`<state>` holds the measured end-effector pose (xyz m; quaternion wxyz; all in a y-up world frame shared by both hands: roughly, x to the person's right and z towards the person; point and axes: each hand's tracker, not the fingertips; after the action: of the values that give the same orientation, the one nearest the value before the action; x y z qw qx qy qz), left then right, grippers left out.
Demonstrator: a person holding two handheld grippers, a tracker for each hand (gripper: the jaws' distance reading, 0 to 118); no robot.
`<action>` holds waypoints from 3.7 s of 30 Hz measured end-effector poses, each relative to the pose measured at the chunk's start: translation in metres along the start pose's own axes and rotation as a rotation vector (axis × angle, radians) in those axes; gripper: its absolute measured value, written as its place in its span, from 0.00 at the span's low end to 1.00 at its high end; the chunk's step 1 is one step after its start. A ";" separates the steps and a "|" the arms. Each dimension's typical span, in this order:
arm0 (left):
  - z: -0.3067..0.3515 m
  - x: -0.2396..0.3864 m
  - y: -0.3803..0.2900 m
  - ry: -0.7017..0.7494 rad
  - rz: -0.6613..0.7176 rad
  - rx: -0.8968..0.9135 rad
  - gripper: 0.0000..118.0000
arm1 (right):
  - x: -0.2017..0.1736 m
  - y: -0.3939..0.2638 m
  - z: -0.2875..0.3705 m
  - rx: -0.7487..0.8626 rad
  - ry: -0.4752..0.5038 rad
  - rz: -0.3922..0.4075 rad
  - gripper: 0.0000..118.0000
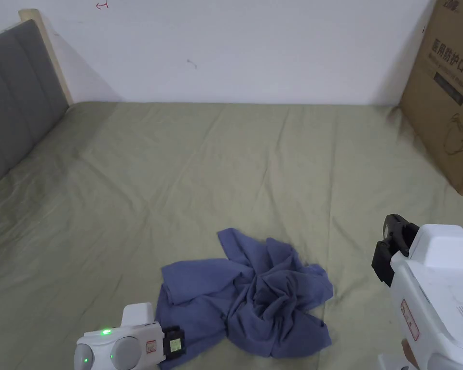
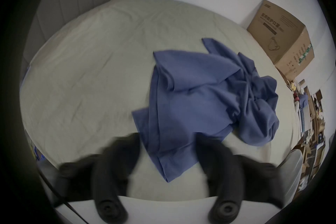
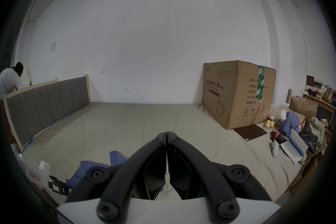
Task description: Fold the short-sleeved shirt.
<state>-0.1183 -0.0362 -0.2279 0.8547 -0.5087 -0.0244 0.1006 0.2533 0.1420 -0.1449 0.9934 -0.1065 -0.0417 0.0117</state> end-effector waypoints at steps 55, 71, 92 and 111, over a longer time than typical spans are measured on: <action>0.090 0.003 0.097 -0.231 -0.008 0.327 0.03 | 0.075 0.020 -0.113 -0.326 0.138 -0.098 0.07; 0.185 0.022 0.337 -0.116 -0.086 0.629 0.03 | 0.104 0.184 -0.156 -0.089 0.036 -0.029 0.07; 0.044 0.013 0.383 0.034 -0.097 0.469 0.03 | 0.081 0.113 -0.277 -0.224 0.014 -0.100 0.07; -0.024 -0.069 0.151 0.024 0.025 0.167 0.03 | 0.089 -0.100 -0.154 -0.523 -0.014 -0.266 0.07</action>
<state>-0.2044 -0.0006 -0.3669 0.8931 -0.4370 0.0005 0.1067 0.3561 0.0145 -0.2663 0.9246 -0.3527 -0.0637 -0.1290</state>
